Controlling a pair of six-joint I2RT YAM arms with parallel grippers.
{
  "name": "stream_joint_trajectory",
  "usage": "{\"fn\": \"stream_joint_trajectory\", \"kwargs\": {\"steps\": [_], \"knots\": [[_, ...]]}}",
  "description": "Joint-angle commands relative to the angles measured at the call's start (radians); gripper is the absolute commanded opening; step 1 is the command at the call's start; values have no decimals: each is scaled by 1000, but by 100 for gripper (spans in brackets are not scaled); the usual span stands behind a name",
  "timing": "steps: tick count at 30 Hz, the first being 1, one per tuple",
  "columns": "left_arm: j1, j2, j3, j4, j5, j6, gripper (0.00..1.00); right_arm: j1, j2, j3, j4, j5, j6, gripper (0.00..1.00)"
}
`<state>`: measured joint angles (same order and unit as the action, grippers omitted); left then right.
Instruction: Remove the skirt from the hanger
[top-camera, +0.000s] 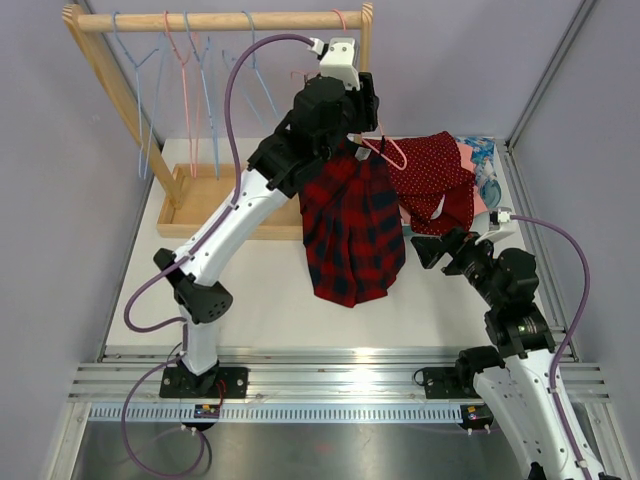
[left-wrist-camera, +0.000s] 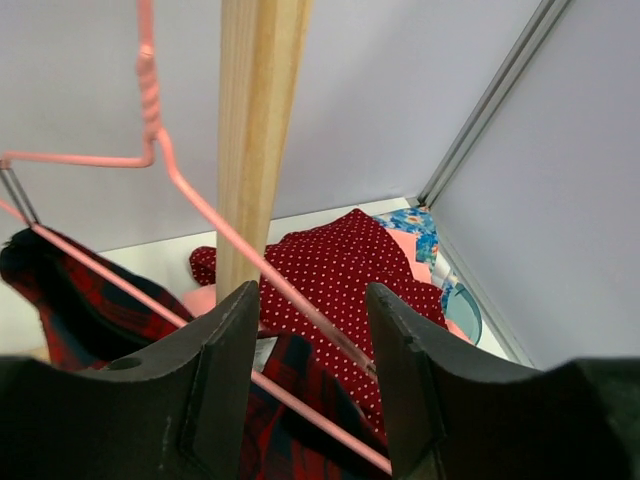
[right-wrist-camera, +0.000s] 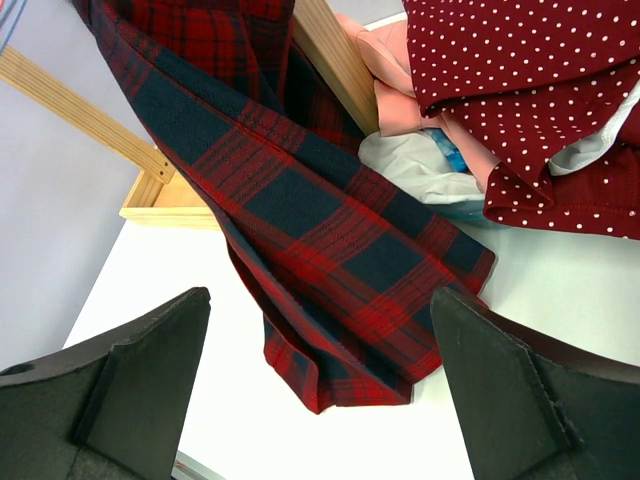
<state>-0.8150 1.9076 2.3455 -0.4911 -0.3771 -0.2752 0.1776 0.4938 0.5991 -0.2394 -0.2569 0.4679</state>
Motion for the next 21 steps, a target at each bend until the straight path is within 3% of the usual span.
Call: {"fn": "stream_joint_trajectory", "kwargs": {"steps": [1,7,15,21], "knots": [[-4,44,84,45,15,-50,49,3,-15,51,-12,-24,-8,99],[-4,39,66,43,20,-62,38,3,-43,61,-46,-4,-12,99],[-4,-33,3,19,-28,-35,0,5,-41,57,-46,-4,-11,99],[-4,-127,-94,14,-94,42,0,3,-31,47,-23,-21,-6,99]]}}
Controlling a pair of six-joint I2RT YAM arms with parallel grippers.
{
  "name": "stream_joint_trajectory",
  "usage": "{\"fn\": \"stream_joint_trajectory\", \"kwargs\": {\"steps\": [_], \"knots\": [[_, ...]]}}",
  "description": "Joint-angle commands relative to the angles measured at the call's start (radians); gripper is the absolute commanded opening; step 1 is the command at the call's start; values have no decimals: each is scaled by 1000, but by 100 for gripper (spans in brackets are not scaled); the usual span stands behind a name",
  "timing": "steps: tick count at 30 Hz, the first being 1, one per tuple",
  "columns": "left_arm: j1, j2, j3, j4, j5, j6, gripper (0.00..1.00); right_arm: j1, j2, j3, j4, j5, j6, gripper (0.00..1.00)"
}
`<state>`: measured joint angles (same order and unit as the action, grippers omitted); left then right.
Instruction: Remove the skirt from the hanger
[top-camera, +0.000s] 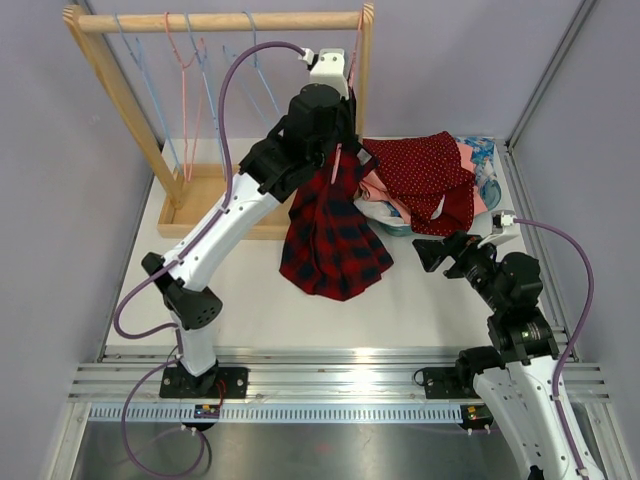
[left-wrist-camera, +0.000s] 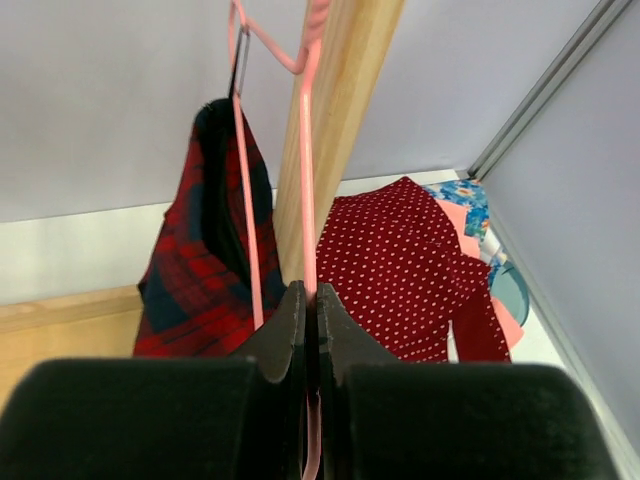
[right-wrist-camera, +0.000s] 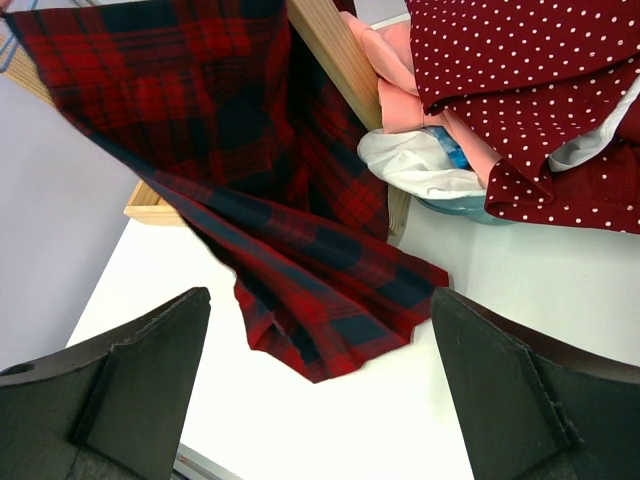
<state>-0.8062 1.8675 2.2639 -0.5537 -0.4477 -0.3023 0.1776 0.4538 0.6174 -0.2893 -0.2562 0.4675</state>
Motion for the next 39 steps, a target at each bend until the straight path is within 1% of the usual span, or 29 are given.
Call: {"fn": "stream_joint_trajectory", "kwargs": {"steps": [1,4,6,8,10,11,12,13,14,15,16,17,18,19,20,22,27,31,34,38,39], "knots": [[-13,-102,-20,69,-28,86,0,5,20,31,33,-31,-9,99],[-13,-120,-9,48,-51,121,0,3,37,59,36,-54,-15,99],[-13,-134,2,37,-91,141,0,3,55,93,51,-80,-21,99],[-13,-151,35,20,-115,153,0,5,83,140,87,-149,-29,99],[-11,-160,60,6,-120,169,0,5,160,192,96,-201,-32,99],[-13,-172,83,3,-128,172,0,3,193,256,93,-218,-36,99],[-13,-177,94,-3,-131,173,0,5,268,292,90,-235,-41,99],[-13,-185,100,-8,-132,175,0,25,308,329,79,-242,-46,100],[-13,-191,103,-8,-131,177,0,43,351,413,66,-229,-68,100],[-13,-205,105,-5,-128,173,0,75,431,457,50,-206,-90,99],[-13,-211,106,-8,-128,170,0,148,472,558,3,-124,-117,100],[-13,-215,108,-9,-122,167,0,196,515,611,-22,-77,-147,99],[-13,-226,106,-11,-121,158,0,235,596,663,-45,-39,-192,100],[-13,-231,106,-17,-118,152,0,268,632,755,-75,13,-207,99],[-13,-237,106,-17,-109,147,0,336,663,789,-77,32,-223,99],[-13,-249,105,-22,-103,141,0,390,730,853,-59,64,-222,99],[-13,-245,103,-29,-103,153,0,552,839,895,-1,129,-201,99],[-13,-248,92,-31,-111,152,0,651,895,878,44,190,-187,99],[-13,-268,49,-5,-112,155,0,721,924,866,70,231,-181,100],[-13,-284,11,6,-106,138,0,767,948,849,108,250,-181,99],[-13,-289,3,6,-100,128,0,772,954,841,127,293,-181,99]]}}
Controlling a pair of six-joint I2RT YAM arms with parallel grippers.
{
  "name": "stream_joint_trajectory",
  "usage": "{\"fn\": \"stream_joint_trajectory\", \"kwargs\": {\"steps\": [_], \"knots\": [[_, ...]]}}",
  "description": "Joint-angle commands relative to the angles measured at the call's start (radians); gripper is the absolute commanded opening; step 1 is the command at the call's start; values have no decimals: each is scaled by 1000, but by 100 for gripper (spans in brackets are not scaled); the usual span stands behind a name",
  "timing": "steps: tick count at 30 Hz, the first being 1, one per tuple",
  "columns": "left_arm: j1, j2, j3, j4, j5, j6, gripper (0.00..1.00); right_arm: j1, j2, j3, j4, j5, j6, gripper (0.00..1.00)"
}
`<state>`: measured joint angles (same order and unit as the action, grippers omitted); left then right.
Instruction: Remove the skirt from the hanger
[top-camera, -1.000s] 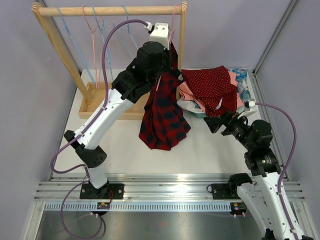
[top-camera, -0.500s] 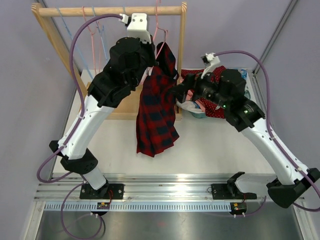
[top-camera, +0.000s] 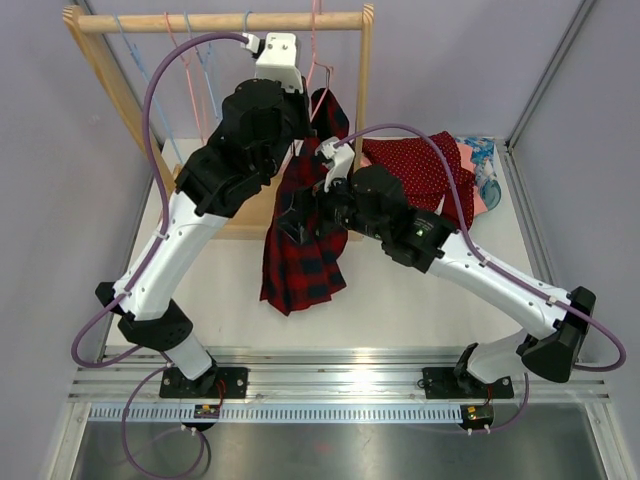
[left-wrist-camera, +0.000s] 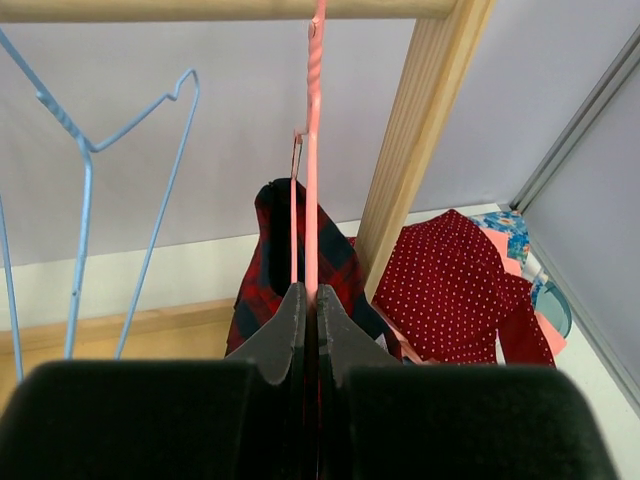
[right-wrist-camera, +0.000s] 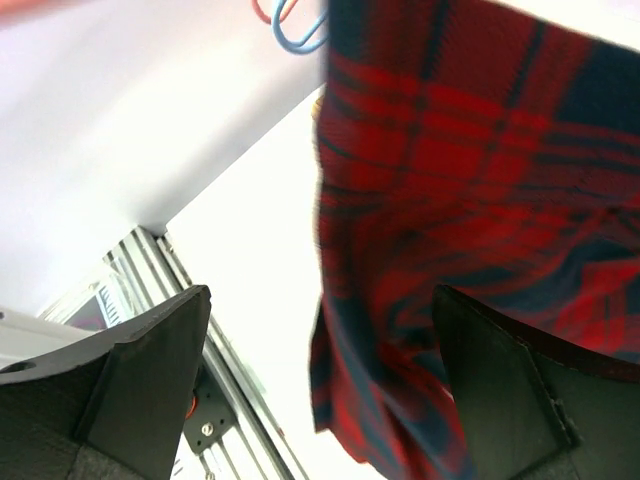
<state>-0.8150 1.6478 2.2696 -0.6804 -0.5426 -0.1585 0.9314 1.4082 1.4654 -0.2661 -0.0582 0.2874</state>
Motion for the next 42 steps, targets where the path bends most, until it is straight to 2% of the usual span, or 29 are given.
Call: {"fn": "stream_joint_trajectory", "kwargs": {"steps": [1,3,4,5,6,7,14,26,31,38,42], "knots": [[-4,-72,-5,131,-5,-21,0,23,5,-10,111,107,-2,100],[-4,-92,-25,134,1,-38,0,29,14,-23,137,138,-22,90],[-4,-103,-38,142,3,-42,0,30,14,-48,177,147,-28,73],[-4,-114,-54,146,0,-47,0,30,15,-56,194,152,-42,29],[-4,-123,-71,163,0,-52,0,32,20,-62,206,161,-45,4],[-4,-143,-105,171,-2,-55,0,32,21,-62,215,156,-47,0],[-4,-184,-220,228,-20,-79,0,121,-17,-36,217,187,-96,0],[-4,-189,-341,326,-52,-96,0,441,-104,44,134,411,-197,0],[-4,-209,-418,370,-66,-102,0,533,-109,76,122,500,-241,0],[-3,-192,-395,375,-100,-50,0,649,-107,56,105,583,-238,0],[-3,-187,-315,355,-108,13,0,670,-135,-104,113,646,-165,0]]}}
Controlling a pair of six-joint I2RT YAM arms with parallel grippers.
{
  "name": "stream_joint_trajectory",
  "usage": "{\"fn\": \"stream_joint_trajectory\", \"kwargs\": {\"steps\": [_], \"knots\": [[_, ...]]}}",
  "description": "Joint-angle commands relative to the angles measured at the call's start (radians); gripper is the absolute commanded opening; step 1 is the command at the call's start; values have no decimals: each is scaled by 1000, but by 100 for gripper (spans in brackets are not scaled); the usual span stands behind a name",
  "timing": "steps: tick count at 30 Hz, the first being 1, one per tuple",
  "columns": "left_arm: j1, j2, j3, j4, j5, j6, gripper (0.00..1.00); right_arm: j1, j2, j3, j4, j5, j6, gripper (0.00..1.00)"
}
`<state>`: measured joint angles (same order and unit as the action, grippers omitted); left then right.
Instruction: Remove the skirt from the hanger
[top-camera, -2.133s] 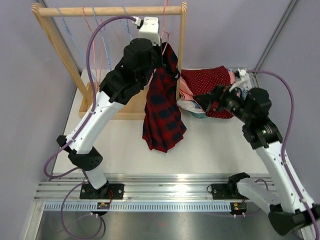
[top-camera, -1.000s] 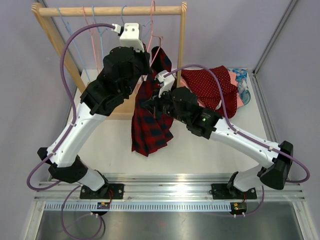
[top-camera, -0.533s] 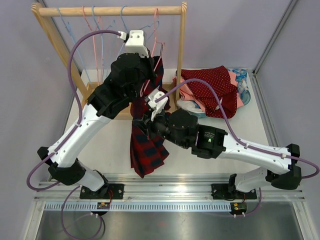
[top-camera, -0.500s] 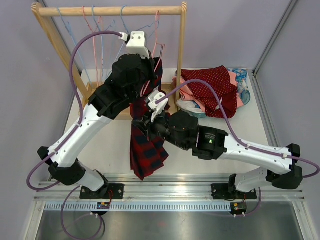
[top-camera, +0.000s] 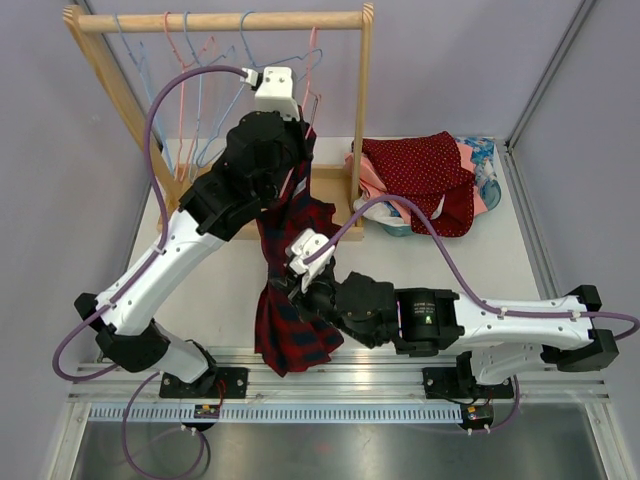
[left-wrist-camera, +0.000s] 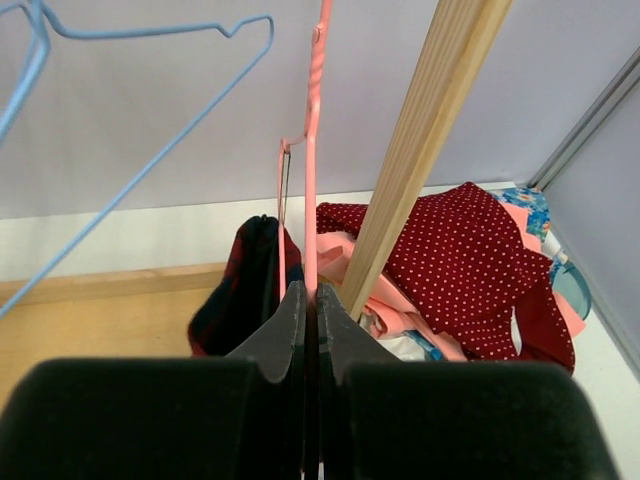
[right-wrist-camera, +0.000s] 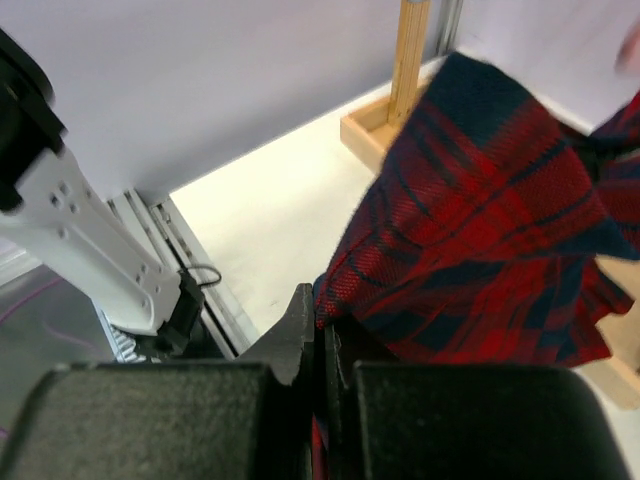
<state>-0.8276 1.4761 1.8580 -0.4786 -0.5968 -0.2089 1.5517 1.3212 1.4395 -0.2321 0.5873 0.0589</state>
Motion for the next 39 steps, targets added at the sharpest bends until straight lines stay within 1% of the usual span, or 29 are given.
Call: {"fn": "stream_joint_trajectory", "kwargs": {"steps": [1,2,6,9,10,11,13,14,15,16,17,18,19,20,21,22,24,25,26,28,31,32,33,34,36,38,39], "knots": [[10,-13,116,147,-51,80,0,50,-57,-109,83,11,100,0],[10,1,166,127,-51,121,0,51,-68,-135,83,16,120,0],[10,29,251,64,-83,186,0,54,-105,-252,105,6,203,0],[8,-15,224,-3,-29,145,0,54,-105,-274,99,61,200,0],[7,-31,213,-24,20,128,0,54,-97,-274,99,83,170,0],[2,-52,201,-76,40,97,0,53,-96,-269,100,147,153,0],[-21,-106,144,-132,103,83,0,45,-83,-257,103,215,107,0],[-33,-123,121,-194,124,88,0,7,-77,-246,105,229,89,0],[-71,-140,98,-227,144,95,0,-28,-77,-237,102,218,82,0],[-102,-176,43,-282,126,101,0,-68,-79,-228,93,203,88,0],[-131,-191,14,-314,102,94,0,-108,-80,-219,85,148,97,0],[-184,-213,-15,-343,80,80,0,-202,-86,-220,92,117,104,0],[-209,-255,-82,-397,43,34,0,-243,-95,-220,102,88,99,0],[-232,-279,-109,-425,35,4,0,-293,-96,-209,112,39,95,0],[-269,-304,-140,-448,35,-27,0,-377,-93,-200,112,16,87,0],[-286,-328,-170,-477,63,-84,0,-428,-74,-188,111,-6,84,0],[-324,-411,-238,-494,138,-131,0,-510,-47,-146,77,-66,87,0],[-337,-439,-252,-497,153,-165,0,-578,-19,-136,67,-81,93,0],[-349,-476,-258,-506,164,-178,0,-602,-10,-133,48,-111,99,0],[-375,-507,-237,-532,157,-202,0,-663,12,-154,40,-124,128,0],[-381,-559,-186,-511,189,-185,0,-720,9,-261,43,-159,212,0],[-381,-572,-177,-497,204,-179,0,-726,3,-340,75,-184,231,0],[-381,-589,-151,-483,244,-173,0,-731,0,-379,91,-188,258,0],[-381,-591,-135,-467,268,-162,0,-740,-10,-449,112,-187,271,0],[-381,-582,-97,-465,313,-158,0,-749,-14,-504,122,-178,301,0],[-381,-545,-42,-497,315,-152,0,-755,-39,-554,105,-149,314,0],[-381,-533,-37,-506,283,-150,0,-756,-57,-563,94,-136,320,0]]}}
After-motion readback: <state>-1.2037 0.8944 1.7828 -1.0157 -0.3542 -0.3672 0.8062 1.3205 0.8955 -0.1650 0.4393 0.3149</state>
